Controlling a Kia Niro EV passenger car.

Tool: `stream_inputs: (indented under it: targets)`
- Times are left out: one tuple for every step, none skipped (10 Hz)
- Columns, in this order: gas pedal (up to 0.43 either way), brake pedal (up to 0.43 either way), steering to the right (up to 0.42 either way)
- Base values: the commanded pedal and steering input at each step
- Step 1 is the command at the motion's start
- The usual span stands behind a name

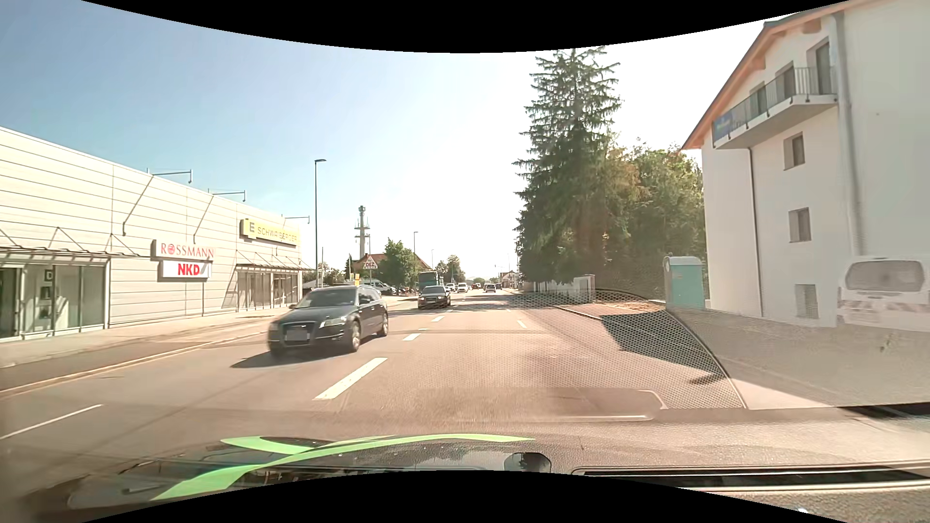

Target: Follow the waypoints while adhering to traffic rules and regulations

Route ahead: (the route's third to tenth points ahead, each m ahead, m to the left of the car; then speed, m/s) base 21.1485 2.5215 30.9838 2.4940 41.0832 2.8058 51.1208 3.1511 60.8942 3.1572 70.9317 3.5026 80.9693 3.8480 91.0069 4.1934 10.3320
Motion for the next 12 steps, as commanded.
stream_inputs:
  targets:
    - [0.098,0.0,-0.009]
    - [0.098,0.0,-0.01]
    - [0.098,0.0,-0.013]
    - [0.098,0.0,-0.016]
    - [0.098,0.0,-0.016]
    - [0.098,0.0,-0.016]
    - [0.098,0.0,-0.013]
    - [0.11,0.0,-0.009]
    - [0.11,0.0,-0.008]
    - [0.11,0.0,-0.008]
    - [0.11,0.0,-0.008]
    - [0.11,0.0,-0.008]
